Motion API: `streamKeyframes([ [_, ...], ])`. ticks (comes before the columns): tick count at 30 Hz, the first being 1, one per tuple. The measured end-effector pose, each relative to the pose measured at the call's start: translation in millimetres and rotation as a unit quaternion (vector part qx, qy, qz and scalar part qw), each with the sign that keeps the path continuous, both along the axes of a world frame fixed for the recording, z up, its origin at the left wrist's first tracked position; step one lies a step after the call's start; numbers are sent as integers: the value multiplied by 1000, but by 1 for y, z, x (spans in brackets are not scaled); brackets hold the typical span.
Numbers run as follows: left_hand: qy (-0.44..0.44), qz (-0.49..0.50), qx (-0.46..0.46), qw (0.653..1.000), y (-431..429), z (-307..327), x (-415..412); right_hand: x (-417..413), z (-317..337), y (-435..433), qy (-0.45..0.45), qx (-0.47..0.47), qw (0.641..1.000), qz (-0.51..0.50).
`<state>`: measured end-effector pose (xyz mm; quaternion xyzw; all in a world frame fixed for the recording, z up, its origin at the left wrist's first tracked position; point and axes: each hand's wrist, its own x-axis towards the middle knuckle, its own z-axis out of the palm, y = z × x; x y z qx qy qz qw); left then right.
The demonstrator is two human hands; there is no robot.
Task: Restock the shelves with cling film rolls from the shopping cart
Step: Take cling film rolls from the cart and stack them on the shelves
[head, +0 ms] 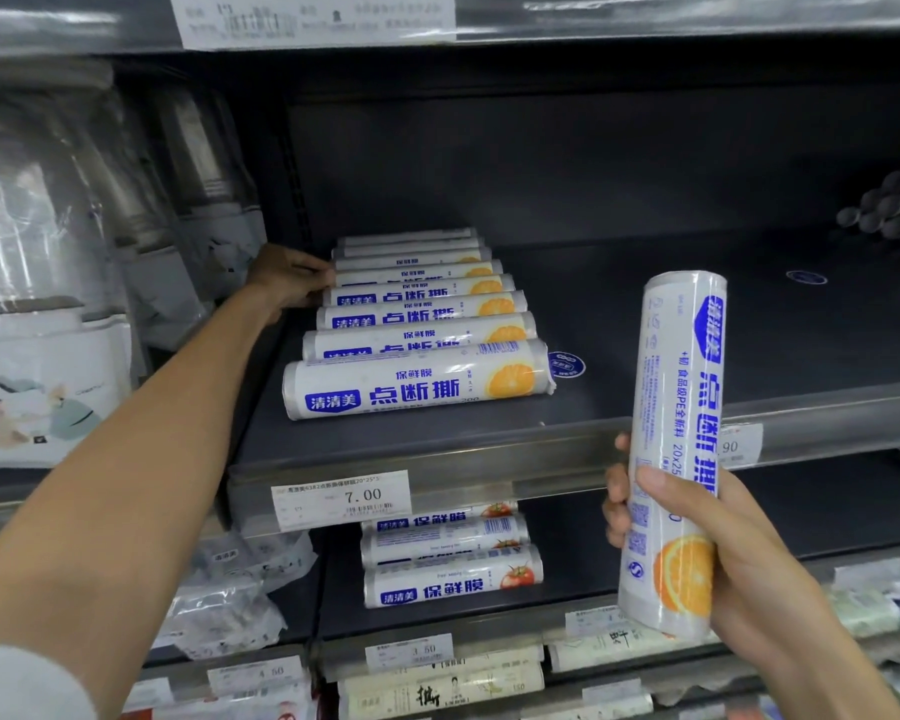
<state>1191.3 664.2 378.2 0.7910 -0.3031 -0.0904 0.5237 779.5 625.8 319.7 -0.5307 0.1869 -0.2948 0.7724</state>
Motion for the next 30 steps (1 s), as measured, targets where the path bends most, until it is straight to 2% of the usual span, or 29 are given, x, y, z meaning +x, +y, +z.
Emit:
streamKeyframes([
  [12, 25, 18, -12, 999, -5, -3, 13, 1, 1, 3, 2, 3, 1000, 3],
  [15, -61, 54, 12, 997, -12, 6, 23, -1, 2, 3, 9, 3, 1000, -8],
  [18, -115, 40, 73, 990, -19, 11, 30, 0, 4, 1, 13, 0, 1000, -13],
  [22, -102, 20, 99, 990, -27, 7, 39, 2, 15, -3, 6, 2, 1000, 1],
  [30, -92, 3, 52, 994, -40, 0, 55, 22, 40, -9, -6, -23, 999, 32],
])
